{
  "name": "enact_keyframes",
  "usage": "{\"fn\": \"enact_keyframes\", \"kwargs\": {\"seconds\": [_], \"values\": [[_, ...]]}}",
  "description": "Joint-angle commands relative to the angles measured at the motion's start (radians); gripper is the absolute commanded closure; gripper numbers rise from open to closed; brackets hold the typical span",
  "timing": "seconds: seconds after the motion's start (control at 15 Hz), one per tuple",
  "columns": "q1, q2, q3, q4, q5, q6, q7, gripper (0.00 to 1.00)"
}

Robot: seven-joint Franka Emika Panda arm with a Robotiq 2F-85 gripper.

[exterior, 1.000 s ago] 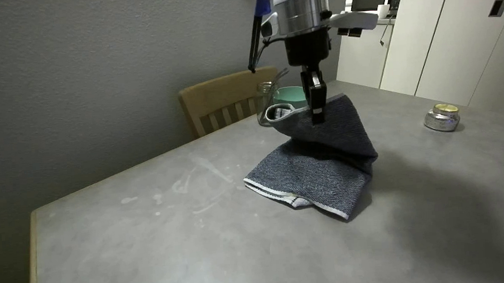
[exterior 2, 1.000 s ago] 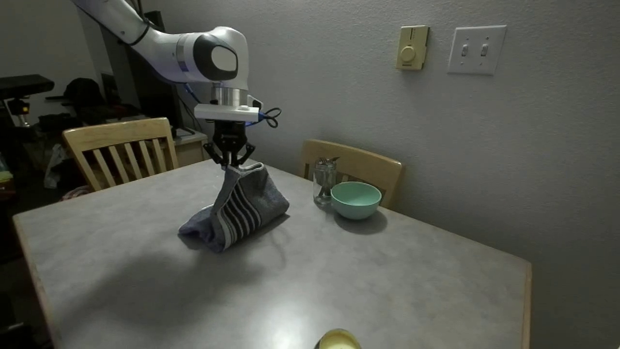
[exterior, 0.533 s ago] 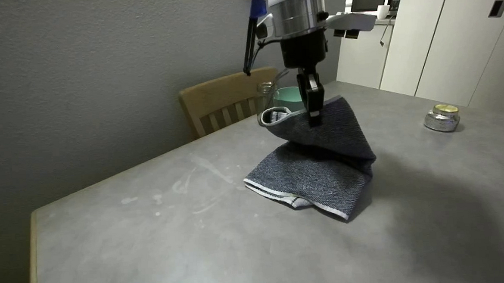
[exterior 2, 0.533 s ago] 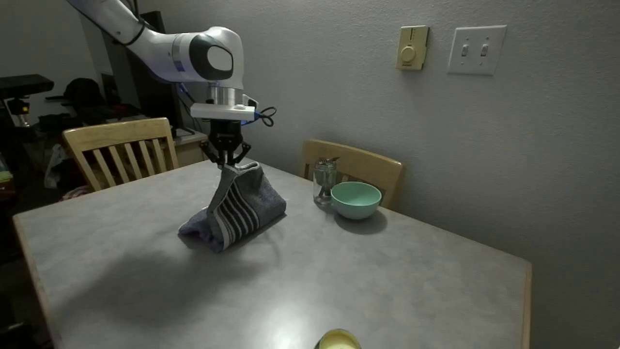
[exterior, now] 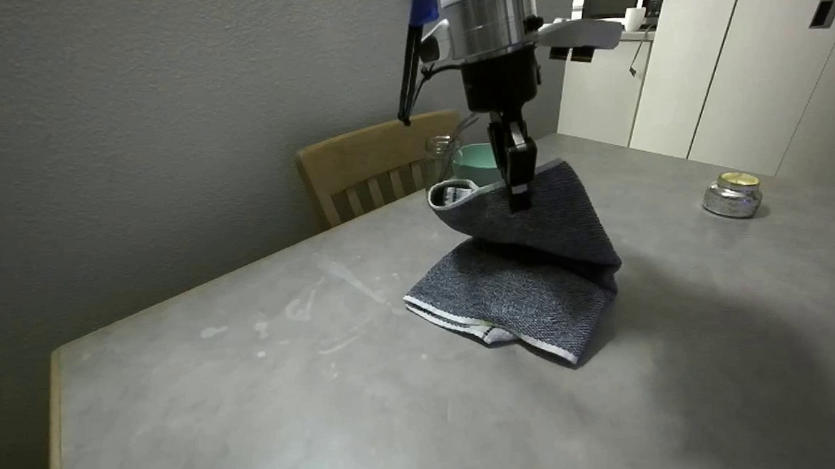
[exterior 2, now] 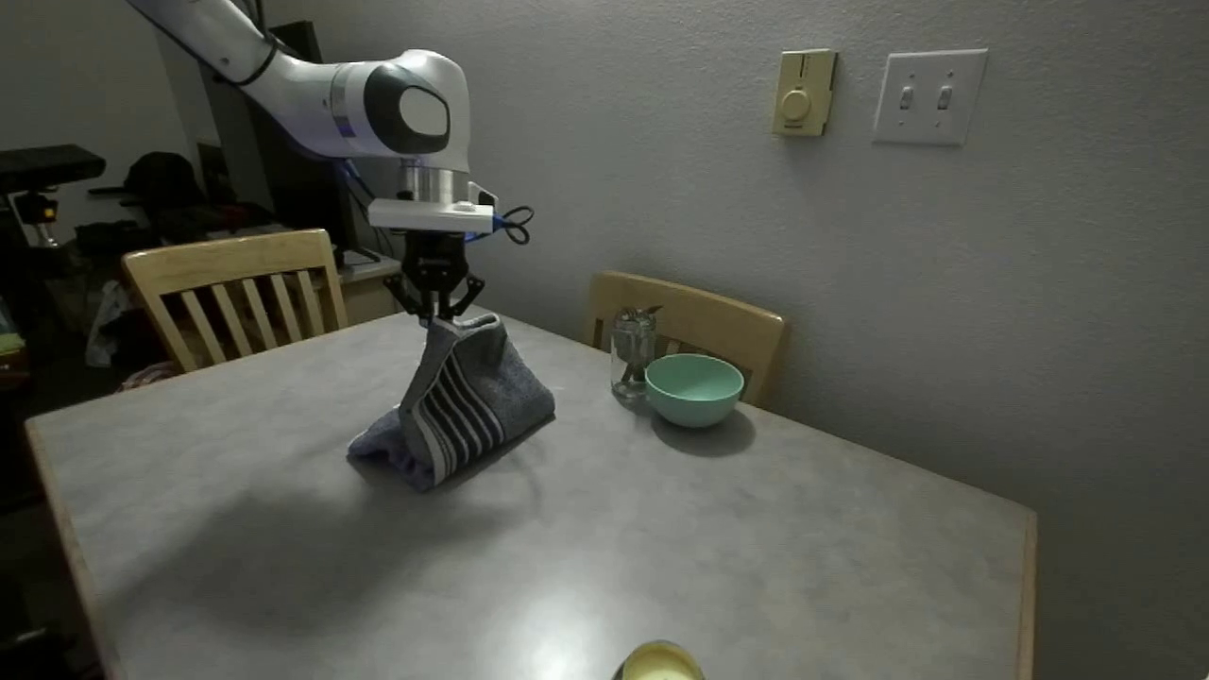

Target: Fold the towel in half from right to left

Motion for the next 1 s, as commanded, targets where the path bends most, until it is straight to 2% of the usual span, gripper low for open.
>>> {"fn": "enact_keyframes", "kwargs": {"seconds": [0.0,0.27,0.33,0.4,0.87,0.93], "values": [[-0.007,-0.027,0.019,-0.032,0.000,-0.012,-0.047,0.98],[-0.012,-0.017,0.042,-0.030,0.007,-0.037,-0.137,0.98],[0.002,0.001,0.025,-0.008,0.002,-0.017,-0.080,0.98],[0.003,0.002,0.026,-0.008,0.002,-0.018,-0.085,0.93],[0.003,0.003,0.026,-0.007,0.002,-0.018,-0.083,0.93],[-0.002,-0.001,0.025,-0.021,0.005,-0.013,-0.086,0.98]]}}
